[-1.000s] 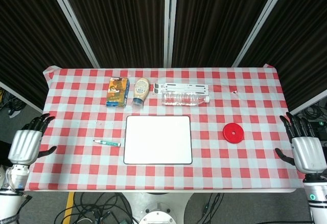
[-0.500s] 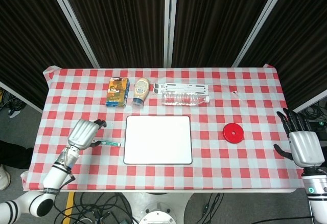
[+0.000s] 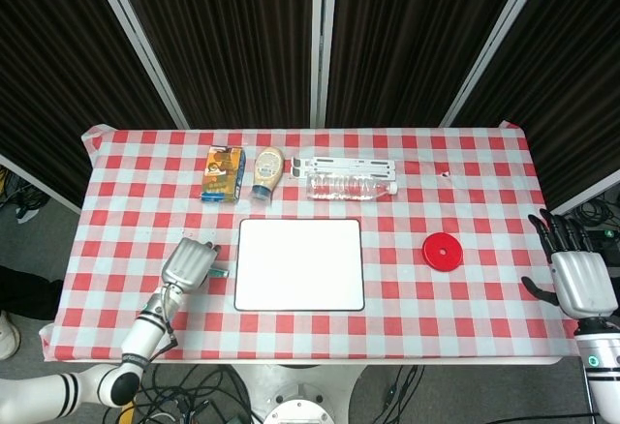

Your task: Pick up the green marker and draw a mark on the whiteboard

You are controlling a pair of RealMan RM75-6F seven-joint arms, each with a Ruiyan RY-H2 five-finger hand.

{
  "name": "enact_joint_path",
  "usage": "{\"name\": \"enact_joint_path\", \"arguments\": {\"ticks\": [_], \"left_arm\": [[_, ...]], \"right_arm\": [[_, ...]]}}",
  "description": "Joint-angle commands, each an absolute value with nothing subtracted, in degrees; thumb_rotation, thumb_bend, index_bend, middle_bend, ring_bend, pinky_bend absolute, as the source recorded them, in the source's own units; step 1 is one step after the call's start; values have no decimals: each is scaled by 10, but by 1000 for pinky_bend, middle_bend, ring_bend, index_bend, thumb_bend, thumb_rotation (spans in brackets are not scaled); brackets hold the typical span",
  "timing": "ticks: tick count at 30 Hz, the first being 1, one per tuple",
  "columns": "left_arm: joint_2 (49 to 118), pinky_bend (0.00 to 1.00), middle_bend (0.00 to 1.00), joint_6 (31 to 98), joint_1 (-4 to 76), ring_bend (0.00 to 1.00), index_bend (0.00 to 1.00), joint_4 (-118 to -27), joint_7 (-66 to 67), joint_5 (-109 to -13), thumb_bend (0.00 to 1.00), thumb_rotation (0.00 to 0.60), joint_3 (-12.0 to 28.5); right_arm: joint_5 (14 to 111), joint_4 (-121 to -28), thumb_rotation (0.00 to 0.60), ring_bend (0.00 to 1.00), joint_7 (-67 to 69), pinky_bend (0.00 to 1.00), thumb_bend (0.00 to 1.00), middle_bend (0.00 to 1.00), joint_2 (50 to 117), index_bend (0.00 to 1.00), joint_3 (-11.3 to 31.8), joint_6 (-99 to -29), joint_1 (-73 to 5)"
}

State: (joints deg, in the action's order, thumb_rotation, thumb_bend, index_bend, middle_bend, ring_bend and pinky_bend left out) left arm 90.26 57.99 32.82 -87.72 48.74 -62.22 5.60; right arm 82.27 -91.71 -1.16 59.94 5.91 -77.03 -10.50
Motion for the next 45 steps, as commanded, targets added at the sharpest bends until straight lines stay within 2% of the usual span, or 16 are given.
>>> {"name": "enact_joint_path", "arguments": {"ticks": [1,13,29,45], "left_arm": [[913,1000,477,586,334,817,426,-870,502,-610,285,600,48],[928,1000,478,599,350,817,426,-863,543,-580,284,600,32],[939,1000,499,591,357,817,439,-829,493,-585,287,600,21],[941,1000,553,589,357,817,507,-812,440,-611,351,600,13]], "right_arm": [[822,-915,600,0,-9,0,101,16,600,0,58,-770,-104],[823,-906,600,0,6,0,101,17,603,0,54,-771,-102],[818,-903,600,0,10,0,101,27,604,0,52,-774,-98],[813,-909,600,0,4,0,101,28,602,0,52,-772,-97]]}}
